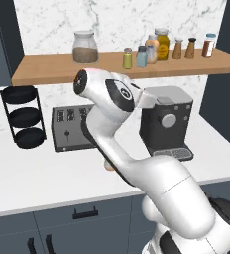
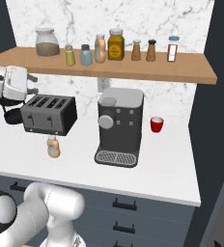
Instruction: Put the shaker and condiment bottle from the counter next to their counterparts in the cabinet.
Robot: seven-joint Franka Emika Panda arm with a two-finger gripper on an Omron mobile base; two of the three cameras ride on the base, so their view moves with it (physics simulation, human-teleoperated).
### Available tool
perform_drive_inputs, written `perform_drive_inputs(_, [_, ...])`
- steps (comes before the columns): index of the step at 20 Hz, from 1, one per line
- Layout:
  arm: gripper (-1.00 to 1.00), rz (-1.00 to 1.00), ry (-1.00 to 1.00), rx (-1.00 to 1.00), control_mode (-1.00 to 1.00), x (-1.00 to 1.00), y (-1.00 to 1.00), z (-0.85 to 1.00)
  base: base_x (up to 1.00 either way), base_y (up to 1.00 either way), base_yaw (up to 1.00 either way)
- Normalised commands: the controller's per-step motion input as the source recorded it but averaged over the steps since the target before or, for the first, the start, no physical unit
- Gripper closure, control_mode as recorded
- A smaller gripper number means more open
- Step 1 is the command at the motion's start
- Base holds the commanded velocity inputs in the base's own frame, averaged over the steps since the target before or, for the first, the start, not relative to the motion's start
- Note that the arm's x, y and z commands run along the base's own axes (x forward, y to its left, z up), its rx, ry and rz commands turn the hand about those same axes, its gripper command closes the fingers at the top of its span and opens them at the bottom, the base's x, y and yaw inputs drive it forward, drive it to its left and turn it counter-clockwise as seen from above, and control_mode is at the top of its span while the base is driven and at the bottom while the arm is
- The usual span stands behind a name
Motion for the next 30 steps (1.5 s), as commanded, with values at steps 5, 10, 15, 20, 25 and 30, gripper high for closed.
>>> perform_drive_inputs(5, [-1.00, -0.31, -0.14, -0.08, -1.00, -0.53, 0.00, -0.64, 0.00, 0.00, 0.00])
perform_drive_inputs(10, [-1.00, -0.19, -0.01, -0.02, -1.00, 0.00, 0.00, -0.81, 0.00, 0.00, 0.00])
perform_drive_inputs(15, [-1.00, -0.02, 0.02, -0.04, -1.00, 0.25, 0.26, -0.45, 0.00, 0.00, 0.00])
perform_drive_inputs(20, [-1.00, 0.00, 0.10, 0.16, -1.00, 0.11, 0.48, -0.64, 0.00, 0.00, 0.00])
perform_drive_inputs(25, [-1.00, -0.04, 0.11, 0.31, -1.00, 0.14, 0.21, -0.73, 0.00, 0.00, 0.00])
perform_drive_inputs(30, [-1.00, -0.07, 0.00, 0.01, -1.00, 0.20, 0.00, -0.09, 0.00, 0.00, 0.00])
